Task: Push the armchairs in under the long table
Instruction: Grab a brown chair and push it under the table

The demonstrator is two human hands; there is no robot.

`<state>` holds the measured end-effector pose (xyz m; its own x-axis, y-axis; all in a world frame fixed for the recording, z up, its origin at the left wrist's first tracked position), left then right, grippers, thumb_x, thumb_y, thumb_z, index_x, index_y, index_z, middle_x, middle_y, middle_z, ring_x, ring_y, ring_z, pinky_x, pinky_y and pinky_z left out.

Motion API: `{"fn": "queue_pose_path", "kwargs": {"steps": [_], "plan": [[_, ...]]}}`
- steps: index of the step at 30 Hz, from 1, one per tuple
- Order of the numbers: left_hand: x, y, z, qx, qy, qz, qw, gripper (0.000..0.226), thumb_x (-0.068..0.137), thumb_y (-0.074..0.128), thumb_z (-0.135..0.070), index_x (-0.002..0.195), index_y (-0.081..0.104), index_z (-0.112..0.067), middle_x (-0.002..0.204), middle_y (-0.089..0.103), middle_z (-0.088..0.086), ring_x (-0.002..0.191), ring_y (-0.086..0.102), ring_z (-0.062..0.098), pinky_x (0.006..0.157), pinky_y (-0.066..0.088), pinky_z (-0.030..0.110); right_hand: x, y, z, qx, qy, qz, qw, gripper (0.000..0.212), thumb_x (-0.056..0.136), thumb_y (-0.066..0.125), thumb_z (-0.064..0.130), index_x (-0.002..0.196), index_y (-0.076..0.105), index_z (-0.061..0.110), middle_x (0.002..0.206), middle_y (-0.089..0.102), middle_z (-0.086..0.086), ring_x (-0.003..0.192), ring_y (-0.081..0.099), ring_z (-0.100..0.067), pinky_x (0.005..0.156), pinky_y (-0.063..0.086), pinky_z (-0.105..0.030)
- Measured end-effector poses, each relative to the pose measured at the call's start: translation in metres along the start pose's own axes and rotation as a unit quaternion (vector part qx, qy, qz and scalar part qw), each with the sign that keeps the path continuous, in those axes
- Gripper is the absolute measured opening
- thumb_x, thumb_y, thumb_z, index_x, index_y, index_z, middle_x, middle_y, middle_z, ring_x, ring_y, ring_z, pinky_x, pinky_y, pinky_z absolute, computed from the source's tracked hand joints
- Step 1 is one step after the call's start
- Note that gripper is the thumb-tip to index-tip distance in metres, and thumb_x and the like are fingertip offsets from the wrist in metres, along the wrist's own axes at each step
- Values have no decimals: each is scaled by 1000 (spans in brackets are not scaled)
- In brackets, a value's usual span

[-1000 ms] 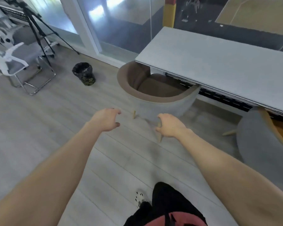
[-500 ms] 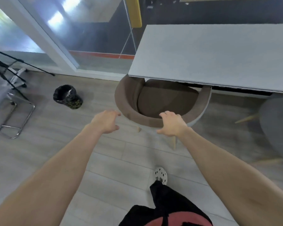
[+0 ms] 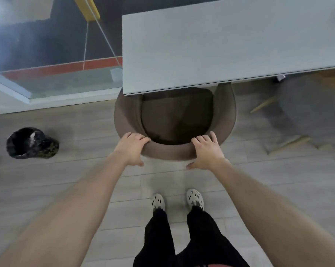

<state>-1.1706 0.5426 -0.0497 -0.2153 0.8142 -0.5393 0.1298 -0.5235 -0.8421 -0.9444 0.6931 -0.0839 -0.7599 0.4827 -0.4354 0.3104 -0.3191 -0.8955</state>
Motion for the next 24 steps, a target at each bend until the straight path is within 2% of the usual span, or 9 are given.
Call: {"fn": "queue_pose_path", "kwargs": {"steps": [2,4,7,10,14,24], "plan": [[11,8,4,11,27,6,1000,110,60,93,-61,156,45,-35,156,54,-5,147,46,20,129,23,46,-1,-1,1,3,23,-12,1000,111,64,72,91,149,52,22,143,60,0,142,49,-29,133,9,-60],[21,16,6,15,45,4,999,108,65,93,-58,157,43,-35,157,53,-4,148,45,21,131,18,49,0,-1,1,12,42,-29,999,98,68,75,86,143,57,25,139,63,1,141,50,-28,134,8,-59],[32,26,5,13,57,-18,998,90,74,89,-46,153,47,-38,150,59,-6,144,49,23,131,17,52,1,1,-1,16,51,-41,998,84,72,77,82,135,62,28,134,67,3,138,52,-27,134,8,-57],[36,29,4,11,55,-40,998,77,79,84,-40,148,51,-42,144,64,-8,138,53,22,128,20,51,2,0,-4,9,47,-48,998,81,71,77,82,130,65,28,129,69,2,134,56,-27,133,14,-56],[32,31,-3,8,42,-50,998,76,80,85,-46,149,52,-40,143,65,-6,139,53,23,128,20,49,-4,-3,-6,-2,37,-58,998,78,72,77,82,126,68,26,124,71,2,129,59,-26,131,19,-55],[-4,63,-84,-6,11,-55,998,73,81,82,-43,148,52,-41,141,64,-9,136,53,22,126,23,50,-65,24,-48,-13,8,-45,999,84,69,77,84,130,67,27,126,70,4,132,57,-24,132,16,-52]]}}
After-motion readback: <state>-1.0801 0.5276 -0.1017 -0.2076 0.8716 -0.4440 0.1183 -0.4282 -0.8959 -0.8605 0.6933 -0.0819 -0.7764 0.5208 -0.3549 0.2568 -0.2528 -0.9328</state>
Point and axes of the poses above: each hand's wrist, its own x-axis towards the middle knuckle, its own y-axis out of the palm, z = x × y, the point moved 7 cm from there along x, towards the middle knuckle
